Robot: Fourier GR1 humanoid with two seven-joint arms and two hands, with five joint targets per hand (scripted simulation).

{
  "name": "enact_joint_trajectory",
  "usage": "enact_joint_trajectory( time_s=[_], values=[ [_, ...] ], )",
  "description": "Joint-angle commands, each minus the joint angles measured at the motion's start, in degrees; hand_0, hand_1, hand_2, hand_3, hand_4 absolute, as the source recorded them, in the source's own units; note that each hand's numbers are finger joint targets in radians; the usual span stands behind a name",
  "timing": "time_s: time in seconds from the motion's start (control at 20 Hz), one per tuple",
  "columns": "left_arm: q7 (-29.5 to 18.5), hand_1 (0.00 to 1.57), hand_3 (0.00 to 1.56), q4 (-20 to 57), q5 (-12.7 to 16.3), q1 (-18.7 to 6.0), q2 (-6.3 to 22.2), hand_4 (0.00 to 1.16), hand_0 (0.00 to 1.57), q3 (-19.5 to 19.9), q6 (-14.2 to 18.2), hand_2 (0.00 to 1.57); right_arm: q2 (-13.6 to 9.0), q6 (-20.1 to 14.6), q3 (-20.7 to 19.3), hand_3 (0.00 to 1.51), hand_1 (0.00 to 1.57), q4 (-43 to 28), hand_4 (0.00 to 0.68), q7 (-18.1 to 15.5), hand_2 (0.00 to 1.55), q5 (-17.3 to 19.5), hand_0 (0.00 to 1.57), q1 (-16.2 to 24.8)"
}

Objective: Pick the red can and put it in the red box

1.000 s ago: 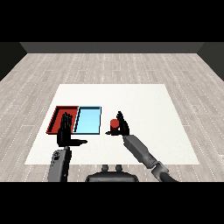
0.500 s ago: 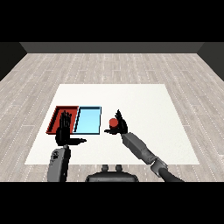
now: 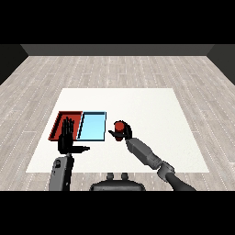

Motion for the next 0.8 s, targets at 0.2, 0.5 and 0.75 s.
enact_joint_trajectory(
  time_s=[0.2, 0.5, 0.75],
  values=[
    [4.2, 0.00, 0.00, -3.6, 0.2, -1.9, -1.2, 0.00, 0.00, -1.2, 2.0, 0.00, 0.0, -1.8, 2.1, 1.42, 1.53, 3.6, 0.551, 2.0, 1.47, 1.6, 1.53, -1.4],
    [-2.3, 0.00, 0.00, 5.5, -1.1, -3.8, -1.1, 0.00, 0.00, 0.5, 1.5, 0.00, 0.0, -7.9, 5.6, 1.41, 1.55, -1.3, 0.552, 3.0, 1.47, -0.3, 1.55, -1.4],
    [-0.3, 0.00, 0.00, 0.1, -0.2, 1.7, -0.4, 0.00, 0.00, -0.8, -0.4, 0.00, 0.0, -8.0, 3.0, 1.40, 1.53, -1.8, 0.580, 1.6, 1.47, 1.9, 1.53, -3.0]
  ],
)
